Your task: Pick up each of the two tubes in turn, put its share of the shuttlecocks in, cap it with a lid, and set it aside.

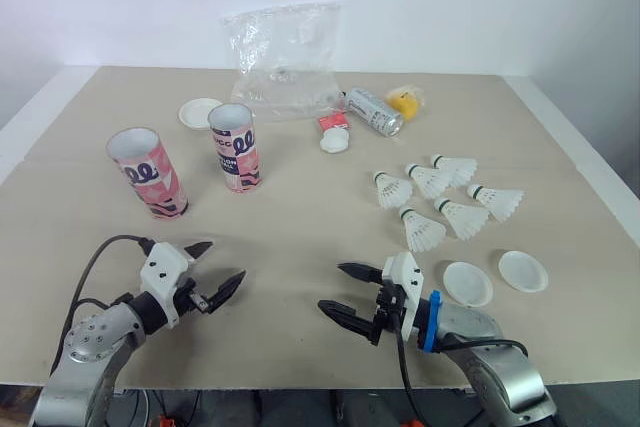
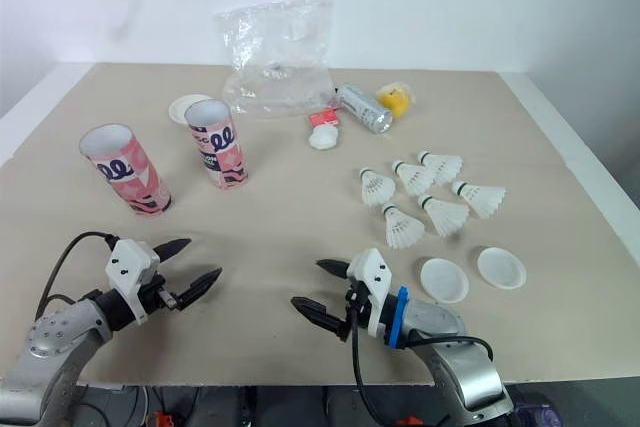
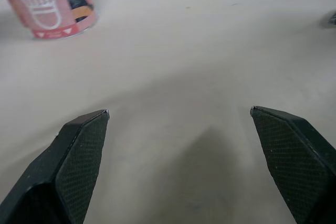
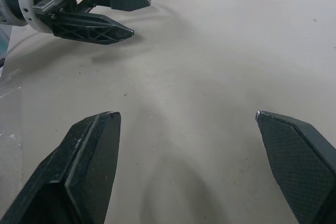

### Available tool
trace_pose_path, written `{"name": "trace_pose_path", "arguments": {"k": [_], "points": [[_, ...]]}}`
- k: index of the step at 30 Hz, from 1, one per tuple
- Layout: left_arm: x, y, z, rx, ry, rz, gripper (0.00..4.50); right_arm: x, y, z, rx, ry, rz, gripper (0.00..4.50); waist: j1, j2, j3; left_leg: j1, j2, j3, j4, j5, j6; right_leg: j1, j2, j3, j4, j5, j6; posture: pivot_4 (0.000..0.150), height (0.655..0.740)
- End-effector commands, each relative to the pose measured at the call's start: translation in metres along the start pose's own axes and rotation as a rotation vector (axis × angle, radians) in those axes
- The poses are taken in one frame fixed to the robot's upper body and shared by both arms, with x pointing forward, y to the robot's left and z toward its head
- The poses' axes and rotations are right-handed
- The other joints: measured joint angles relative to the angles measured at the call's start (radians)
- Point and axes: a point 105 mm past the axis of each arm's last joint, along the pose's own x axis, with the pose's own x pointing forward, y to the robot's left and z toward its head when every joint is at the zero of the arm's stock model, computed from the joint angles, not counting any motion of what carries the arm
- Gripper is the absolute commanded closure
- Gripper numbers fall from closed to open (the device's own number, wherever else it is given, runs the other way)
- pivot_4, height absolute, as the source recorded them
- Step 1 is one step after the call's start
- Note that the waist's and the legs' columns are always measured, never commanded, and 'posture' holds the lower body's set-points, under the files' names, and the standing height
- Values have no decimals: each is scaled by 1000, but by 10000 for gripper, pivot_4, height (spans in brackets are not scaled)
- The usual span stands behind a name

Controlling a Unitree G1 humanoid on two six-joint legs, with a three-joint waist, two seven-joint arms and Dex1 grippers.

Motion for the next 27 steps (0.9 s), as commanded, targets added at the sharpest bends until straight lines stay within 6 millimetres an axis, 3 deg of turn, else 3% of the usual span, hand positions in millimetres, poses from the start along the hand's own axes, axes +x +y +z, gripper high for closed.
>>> {"name": "trace_pose_path", "arguments": {"k": [1,10,18,24,27], "points": [[-1,-6,20,32,-84,-68,0,-1,-2,11,-32,-39,-6,880,0,0,0,0,0,0,0,0,0,0,0,0,0,0,0,1500,7400],[3,-3,46,32,-205,-68,0,0,-2,11,-33,-42,-5,880,0,0,0,0,0,0,0,0,0,0,0,0,0,0,0,1500,7400],[6,-5,39,46,-180,-66,0,-1,-4,12,-41,-44,-8,880,1,0,0,0,0,0,0,0,0,4,0,0,0,0,0,1500,7400],[5,3,43,41,-211,38,0,-2,-5,31,-80,-97,-5,880,1,0,0,0,0,0,0,0,0,4,0,-1,0,0,0,1500,7400],[6,5,46,18,-231,93,0,2,-5,58,-79,-186,22,880,1,0,0,0,0,0,0,0,0,5,0,-1,0,0,0,1500,7400]]}}
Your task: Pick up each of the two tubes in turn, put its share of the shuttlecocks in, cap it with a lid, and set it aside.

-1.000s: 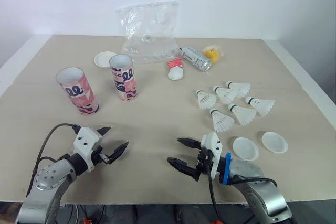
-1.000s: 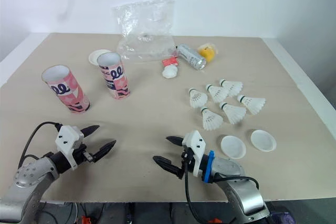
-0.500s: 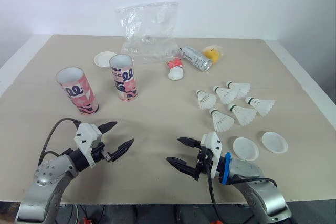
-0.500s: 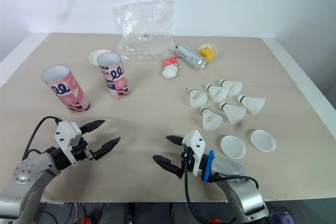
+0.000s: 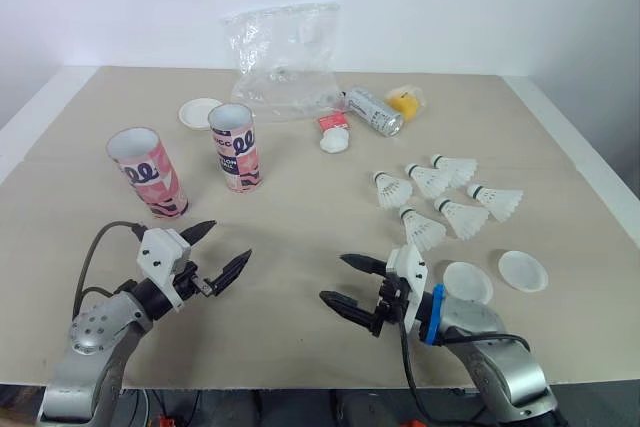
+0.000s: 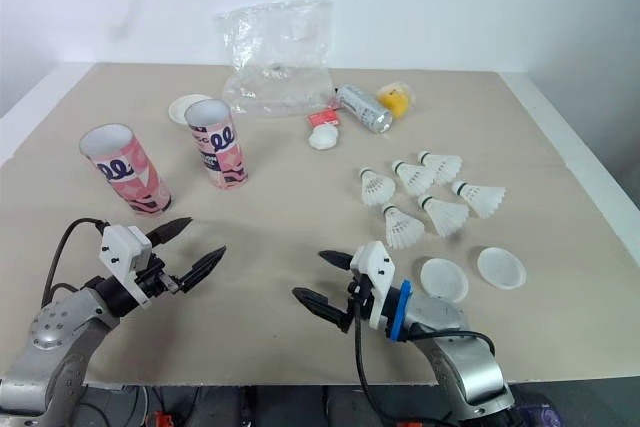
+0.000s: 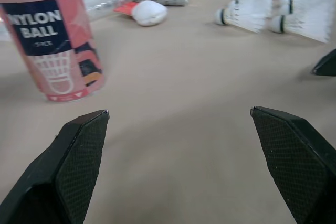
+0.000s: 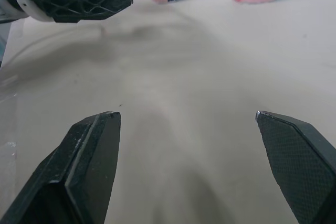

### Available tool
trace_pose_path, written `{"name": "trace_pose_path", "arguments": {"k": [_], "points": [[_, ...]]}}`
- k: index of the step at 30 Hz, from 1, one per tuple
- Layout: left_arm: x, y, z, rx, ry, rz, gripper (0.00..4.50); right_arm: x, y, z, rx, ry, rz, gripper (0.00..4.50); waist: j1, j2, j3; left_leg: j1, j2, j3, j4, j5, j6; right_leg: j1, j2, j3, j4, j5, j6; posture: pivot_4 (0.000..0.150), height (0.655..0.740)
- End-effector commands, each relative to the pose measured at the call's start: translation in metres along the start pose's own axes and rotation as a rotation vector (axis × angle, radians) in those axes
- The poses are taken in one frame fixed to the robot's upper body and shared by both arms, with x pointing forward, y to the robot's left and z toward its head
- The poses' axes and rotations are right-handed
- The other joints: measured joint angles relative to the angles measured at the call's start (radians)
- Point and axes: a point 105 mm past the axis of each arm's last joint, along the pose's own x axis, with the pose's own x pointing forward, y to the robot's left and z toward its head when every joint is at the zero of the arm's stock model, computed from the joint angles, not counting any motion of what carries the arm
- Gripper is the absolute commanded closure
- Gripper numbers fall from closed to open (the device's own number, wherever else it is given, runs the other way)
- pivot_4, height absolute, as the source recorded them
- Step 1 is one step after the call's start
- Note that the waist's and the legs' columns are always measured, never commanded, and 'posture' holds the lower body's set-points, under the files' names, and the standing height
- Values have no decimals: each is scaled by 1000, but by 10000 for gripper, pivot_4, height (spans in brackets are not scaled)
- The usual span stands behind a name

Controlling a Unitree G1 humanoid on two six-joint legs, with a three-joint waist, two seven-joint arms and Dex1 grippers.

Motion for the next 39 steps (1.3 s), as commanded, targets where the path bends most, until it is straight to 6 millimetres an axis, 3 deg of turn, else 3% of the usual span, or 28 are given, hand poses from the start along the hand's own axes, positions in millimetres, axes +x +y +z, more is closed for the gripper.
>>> {"name": "trace_pose_path", "arguments": {"k": [1,5,8,14,18,25,39], "points": [[2,2,16,13,-67,81,0,7,3,52,-57,-160,63,880,-1,0,0,0,0,0,0,0,0,0,0,0,0,0,0,1500,7400],[-5,19,12,4,-62,305,0,18,10,86,-123,-187,252,880,0,0,0,0,0,-2,0,0,0,1,1,-2,0,0,0,1500,7400],[-17,35,5,14,-24,503,0,22,5,100,-137,-176,357,880,-2,0,0,0,0,-3,1,0,0,2,1,-3,0,0,0,1500,7400],[-37,54,-5,17,33,813,0,30,-32,98,-216,-104,455,880,-8,4,3,1,0,-6,2,0,1,4,1,-5,0,0,-1,1500,7400],[-43,62,-8,-17,49,918,0,35,-55,96,-306,-48,482,880,-9,2,3,2,-1,-8,4,1,1,7,1,-6,0,2,1,1500,7400],[-38,70,-17,-122,68,900,0,40,-68,99,-436,-14,517,880,-9,2,3,1,-1,-10,4,0,0,8,2,-9,0,1,-1,1500,7400],[-8,100,-20,-69,109,776,0,50,-69,102,-378,-66,477,880,-4,2,3,1,-2,-12,1,-1,-1,8,3,-10,1,4,-2,1500,7400]]}}
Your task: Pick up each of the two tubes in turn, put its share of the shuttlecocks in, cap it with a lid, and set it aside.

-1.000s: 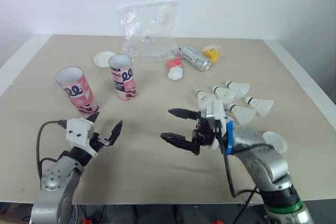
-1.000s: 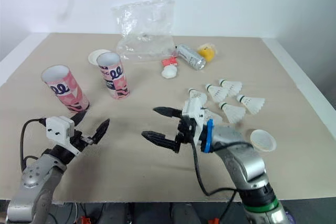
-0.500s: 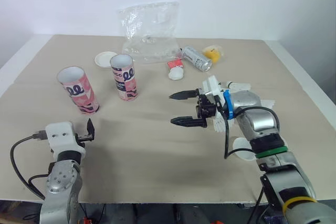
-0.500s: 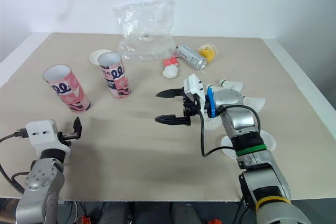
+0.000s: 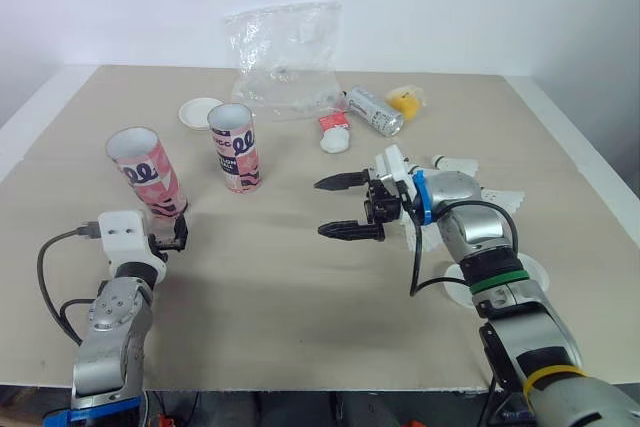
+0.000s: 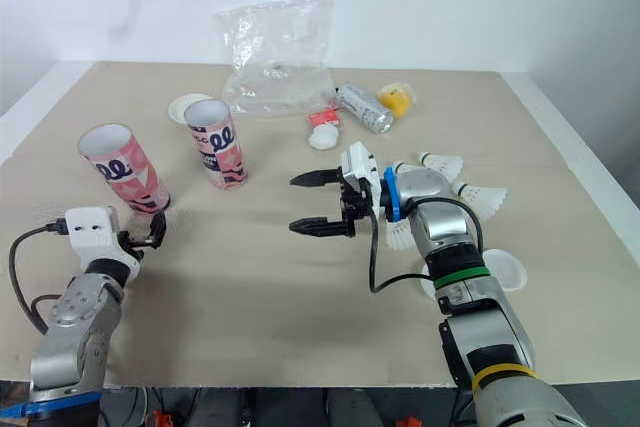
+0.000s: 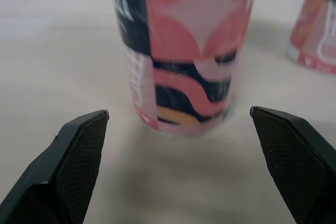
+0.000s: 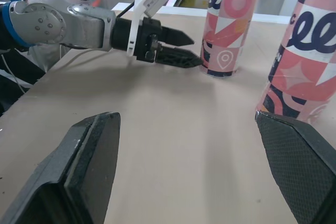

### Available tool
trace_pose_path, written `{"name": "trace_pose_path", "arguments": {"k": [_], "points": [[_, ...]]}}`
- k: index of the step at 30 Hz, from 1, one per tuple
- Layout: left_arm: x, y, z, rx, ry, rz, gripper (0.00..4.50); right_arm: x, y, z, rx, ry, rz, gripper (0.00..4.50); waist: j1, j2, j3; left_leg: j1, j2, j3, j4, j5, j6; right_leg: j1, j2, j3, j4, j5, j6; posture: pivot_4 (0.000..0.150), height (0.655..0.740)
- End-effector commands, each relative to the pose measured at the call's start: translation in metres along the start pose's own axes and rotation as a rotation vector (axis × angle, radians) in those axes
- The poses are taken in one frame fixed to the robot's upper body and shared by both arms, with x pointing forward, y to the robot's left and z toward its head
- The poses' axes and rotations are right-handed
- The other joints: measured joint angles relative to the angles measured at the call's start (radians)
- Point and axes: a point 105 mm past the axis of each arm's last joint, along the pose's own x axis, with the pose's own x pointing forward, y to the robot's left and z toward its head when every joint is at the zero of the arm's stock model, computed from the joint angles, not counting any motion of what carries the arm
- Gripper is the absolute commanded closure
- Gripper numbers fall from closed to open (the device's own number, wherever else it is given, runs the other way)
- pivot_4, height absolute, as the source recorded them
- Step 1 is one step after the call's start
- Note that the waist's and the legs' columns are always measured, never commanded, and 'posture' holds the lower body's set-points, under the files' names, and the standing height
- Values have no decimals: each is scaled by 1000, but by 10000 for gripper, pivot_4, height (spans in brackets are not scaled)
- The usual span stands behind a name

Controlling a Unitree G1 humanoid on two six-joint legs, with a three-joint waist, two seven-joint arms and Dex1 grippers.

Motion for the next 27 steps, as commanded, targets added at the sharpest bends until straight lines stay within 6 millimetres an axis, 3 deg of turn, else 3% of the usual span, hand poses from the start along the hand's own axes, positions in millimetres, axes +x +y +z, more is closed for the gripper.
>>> {"name": "trace_pose_path", "arguments": {"k": [1,27], "points": [[8,7,15,40,-47,16,0,-3,-7,17,-64,-29,-33,880,1,0,0,0,0,0,0,0,0,0,0,0,0,0,0,1500,7400],[43,10,21,102,-27,-76,0,0,-9,20,-46,-53,-90,880,4,0,0,0,0,0,-1,0,0,0,0,-1,0,0,0,1500,7400]]}}
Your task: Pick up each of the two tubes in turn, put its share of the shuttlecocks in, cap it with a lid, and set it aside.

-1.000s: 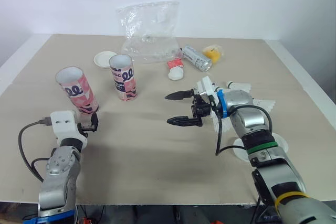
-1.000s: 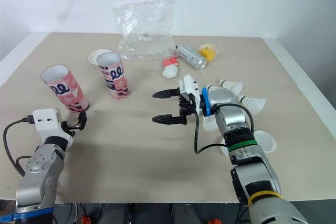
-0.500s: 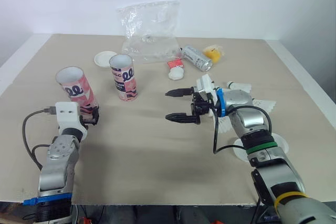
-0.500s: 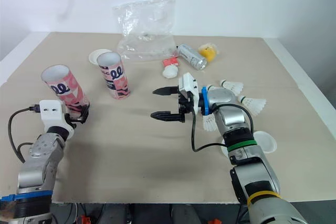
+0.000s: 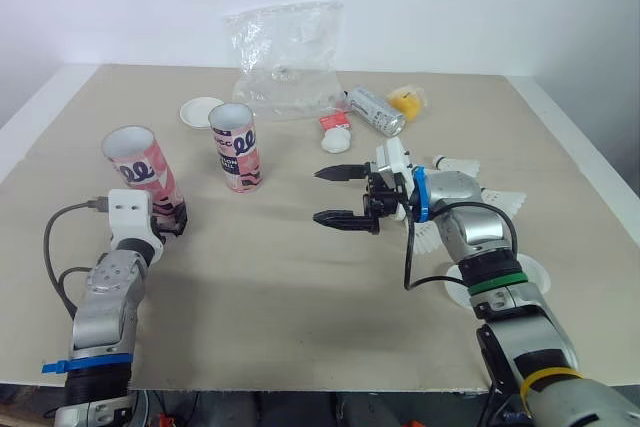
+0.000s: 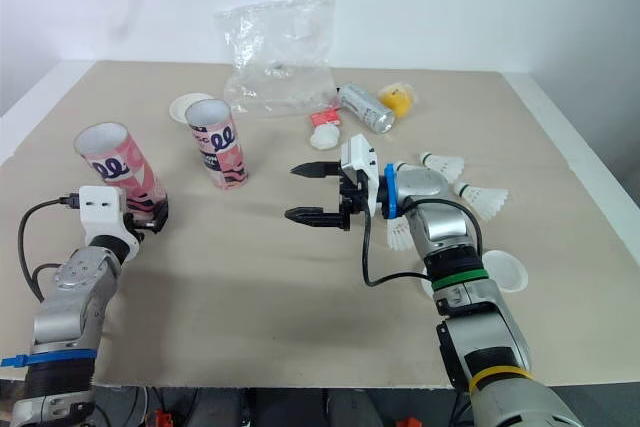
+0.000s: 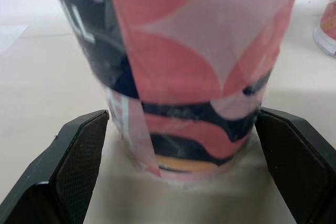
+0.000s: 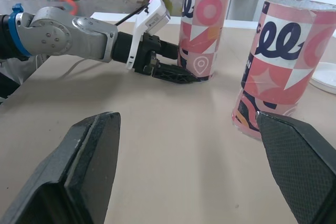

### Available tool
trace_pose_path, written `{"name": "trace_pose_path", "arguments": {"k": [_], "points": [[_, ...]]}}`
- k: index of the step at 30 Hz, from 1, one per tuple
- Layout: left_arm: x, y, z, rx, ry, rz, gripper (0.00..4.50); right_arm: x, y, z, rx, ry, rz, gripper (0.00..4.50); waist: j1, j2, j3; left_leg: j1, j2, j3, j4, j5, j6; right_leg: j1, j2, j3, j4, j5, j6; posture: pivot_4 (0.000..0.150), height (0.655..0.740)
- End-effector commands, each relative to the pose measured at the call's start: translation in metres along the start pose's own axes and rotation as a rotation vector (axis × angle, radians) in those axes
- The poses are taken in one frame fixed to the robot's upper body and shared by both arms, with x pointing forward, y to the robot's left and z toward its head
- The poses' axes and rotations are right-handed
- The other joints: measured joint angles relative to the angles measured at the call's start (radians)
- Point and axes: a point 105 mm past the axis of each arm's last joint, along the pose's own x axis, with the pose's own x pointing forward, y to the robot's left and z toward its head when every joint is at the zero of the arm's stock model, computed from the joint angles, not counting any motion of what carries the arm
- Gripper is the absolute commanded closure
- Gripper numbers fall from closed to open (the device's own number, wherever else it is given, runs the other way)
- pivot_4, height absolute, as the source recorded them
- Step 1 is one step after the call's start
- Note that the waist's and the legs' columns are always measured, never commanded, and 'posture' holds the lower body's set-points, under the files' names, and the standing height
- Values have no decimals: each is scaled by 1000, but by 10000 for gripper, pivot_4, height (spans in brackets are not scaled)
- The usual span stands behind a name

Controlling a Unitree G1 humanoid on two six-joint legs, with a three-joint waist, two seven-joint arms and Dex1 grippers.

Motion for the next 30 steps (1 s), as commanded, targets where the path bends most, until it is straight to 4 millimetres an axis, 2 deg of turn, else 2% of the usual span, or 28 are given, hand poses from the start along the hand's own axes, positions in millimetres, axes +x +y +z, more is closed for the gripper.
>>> {"name": "trace_pose_path", "arguments": {"k": [1,19,30], "points": [[4,3,15,21,-55,-7,0,-1,-2,15,-55,-25,-2,880,0,0,0,0,0,0,0,0,0,0,0,0,0,0,0,1500,7400],[25,3,20,-30,-55,-78,0,-1,-3,17,-60,-19,-11,880,1,0,0,0,0,0,-1,0,0,0,0,0,0,0,0,1500,7400],[27,-2,23,-17,-82,-134,0,-3,0,15,-52,-9,-10,880,1,0,0,0,0,0,-1,0,0,0,0,0,0,0,0,1500,7400]]}}
